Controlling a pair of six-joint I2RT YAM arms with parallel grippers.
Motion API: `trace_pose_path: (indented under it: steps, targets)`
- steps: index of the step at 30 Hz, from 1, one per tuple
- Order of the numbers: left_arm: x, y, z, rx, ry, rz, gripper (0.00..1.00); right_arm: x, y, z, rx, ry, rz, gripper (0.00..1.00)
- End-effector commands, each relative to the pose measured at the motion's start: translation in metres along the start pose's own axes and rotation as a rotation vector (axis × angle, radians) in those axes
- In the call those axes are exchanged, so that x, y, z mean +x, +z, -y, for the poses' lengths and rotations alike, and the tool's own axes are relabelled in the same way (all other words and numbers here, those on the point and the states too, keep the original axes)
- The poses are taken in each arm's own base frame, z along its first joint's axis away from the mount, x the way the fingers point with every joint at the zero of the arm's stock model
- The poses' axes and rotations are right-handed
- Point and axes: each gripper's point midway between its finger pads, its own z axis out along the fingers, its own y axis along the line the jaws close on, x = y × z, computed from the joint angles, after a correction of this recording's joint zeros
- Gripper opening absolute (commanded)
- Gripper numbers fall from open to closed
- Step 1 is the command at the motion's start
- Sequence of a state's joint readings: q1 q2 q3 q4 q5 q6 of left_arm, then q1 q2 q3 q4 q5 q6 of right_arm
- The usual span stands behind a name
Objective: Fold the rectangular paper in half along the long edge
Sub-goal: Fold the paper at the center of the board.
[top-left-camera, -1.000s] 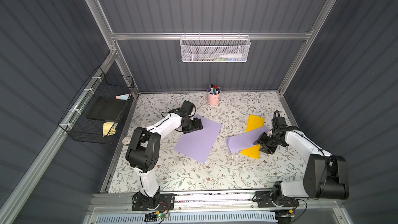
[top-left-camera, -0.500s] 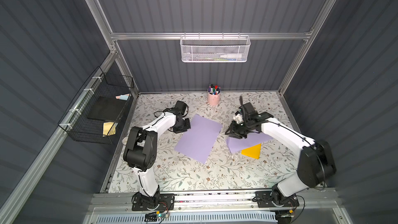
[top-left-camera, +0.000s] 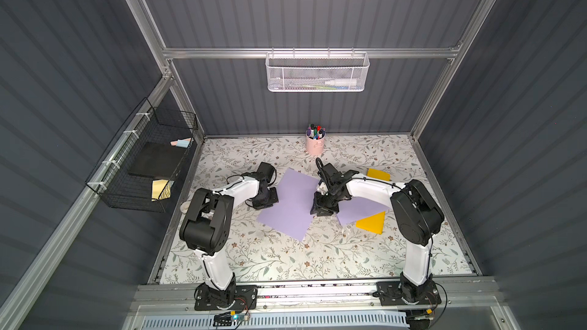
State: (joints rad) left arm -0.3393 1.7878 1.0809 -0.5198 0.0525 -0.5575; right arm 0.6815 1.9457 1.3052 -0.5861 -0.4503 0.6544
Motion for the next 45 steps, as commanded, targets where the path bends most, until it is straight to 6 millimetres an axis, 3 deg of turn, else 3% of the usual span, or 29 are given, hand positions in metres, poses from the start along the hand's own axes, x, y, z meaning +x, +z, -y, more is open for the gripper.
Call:
trace_pose_path:
  steps: [1, 9, 18, 21, 26, 29, 32, 35, 41, 45]
  targets:
    - [0.029, 0.012, -0.033, -0.114, -0.08, -0.055, 0.0, 0.0, 0.005, 0.011, 0.074, 0.007, -0.015, 0.35]
    - [0.065, 0.011, -0.051, -0.125, -0.186, -0.083, 0.0, -0.017, 0.019, 0.023, 0.152, -0.003, -0.032, 0.39]
    - [0.09, -0.003, -0.041, -0.075, -0.218, -0.072, 0.0, -0.04, 0.018, 0.012, 0.083, -0.047, -0.013, 0.41]
    - [0.083, -0.015, -0.027, -0.019, -0.204, -0.052, 0.0, -0.042, 0.014, 0.011, 0.076, -0.064, -0.002, 0.42]
    - [0.045, -0.055, -0.003, 0.033, -0.12, 0.047, 0.06, -0.039, 0.009, 0.016, 0.077, -0.062, 0.0, 0.43]
    - [0.03, -0.063, 0.018, 0.096, -0.028, 0.061, 0.08, -0.037, 0.012, 0.015, 0.055, -0.056, -0.003, 0.43]
    - [0.017, -0.056, 0.038, 0.158, 0.038, 0.065, 0.01, -0.036, 0.016, 0.015, 0.036, -0.044, 0.001, 0.44]
    - [0.02, -0.039, 0.054, 0.243, 0.074, 0.034, 0.0, -0.035, 0.02, 0.015, 0.012, -0.032, 0.004, 0.44]
    - [0.036, -0.011, 0.068, 0.35, 0.075, -0.036, 0.0, -0.033, 0.027, 0.015, -0.012, -0.014, -0.003, 0.45]
    - [0.046, 0.006, 0.063, 0.315, 0.063, -0.083, 0.0, -0.031, 0.033, 0.018, -0.007, 0.002, -0.019, 0.46]
